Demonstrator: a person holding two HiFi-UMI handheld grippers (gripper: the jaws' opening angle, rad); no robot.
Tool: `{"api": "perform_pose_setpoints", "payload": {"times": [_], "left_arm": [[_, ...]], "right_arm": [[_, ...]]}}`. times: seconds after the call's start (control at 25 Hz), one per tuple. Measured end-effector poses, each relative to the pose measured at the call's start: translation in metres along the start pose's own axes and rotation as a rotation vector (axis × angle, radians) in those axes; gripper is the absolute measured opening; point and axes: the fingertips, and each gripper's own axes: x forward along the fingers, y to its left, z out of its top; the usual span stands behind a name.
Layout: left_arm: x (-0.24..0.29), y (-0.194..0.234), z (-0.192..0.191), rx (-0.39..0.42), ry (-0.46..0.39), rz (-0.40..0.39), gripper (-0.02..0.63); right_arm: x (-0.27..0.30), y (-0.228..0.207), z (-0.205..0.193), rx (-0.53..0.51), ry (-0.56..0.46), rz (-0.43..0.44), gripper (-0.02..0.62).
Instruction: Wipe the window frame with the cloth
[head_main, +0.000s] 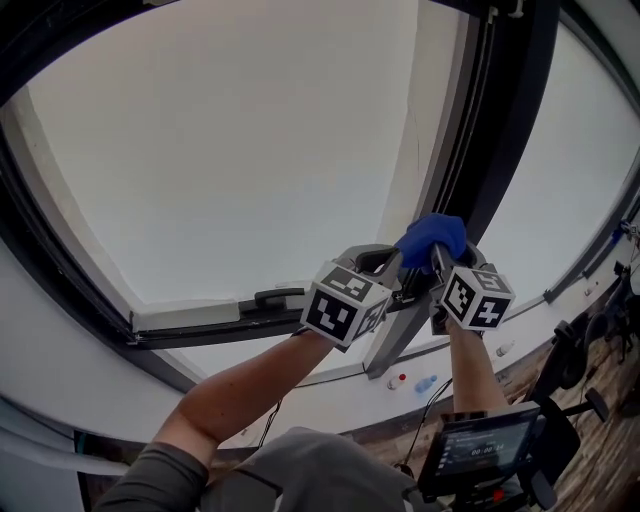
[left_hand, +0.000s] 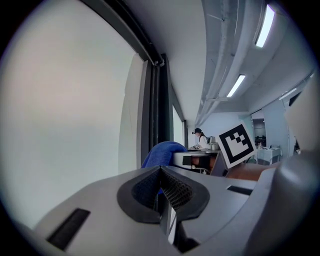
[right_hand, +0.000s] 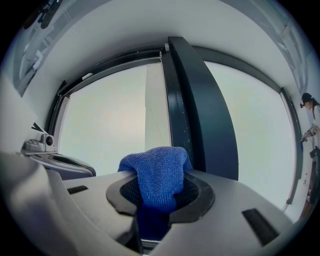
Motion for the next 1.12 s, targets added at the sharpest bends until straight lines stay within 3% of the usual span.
{"api": "perform_pose_setpoints", "payload": {"times": [0.32, 0.6, 0.88, 1.12], "left_arm": [[-0.007, 0.003, 0.056, 0.045, -0.089, 0.02, 0.009], [-0.001, 0.004, 0.089, 0.103, -0.102, 0.018, 0.009], [0.001, -0.002, 0.115, 0.076, -0.13, 0.005, 0.009], [0.0, 0.004, 0.141, 0.107, -0.167, 0.024, 0.009]], "right_arm": [[-0.005, 0.003, 0.058, -0.054, -0.086, -0.016, 0.12], [-0.006, 0.001, 0.09, -0.049, -0.123, -0.013, 0.12], [-0.009, -0.002, 0.12, -0.064, -0.16, -0.014, 0.12], [-0.01, -0.003, 0.151, -0.036, -0.219, -0.013, 0.12]]}}
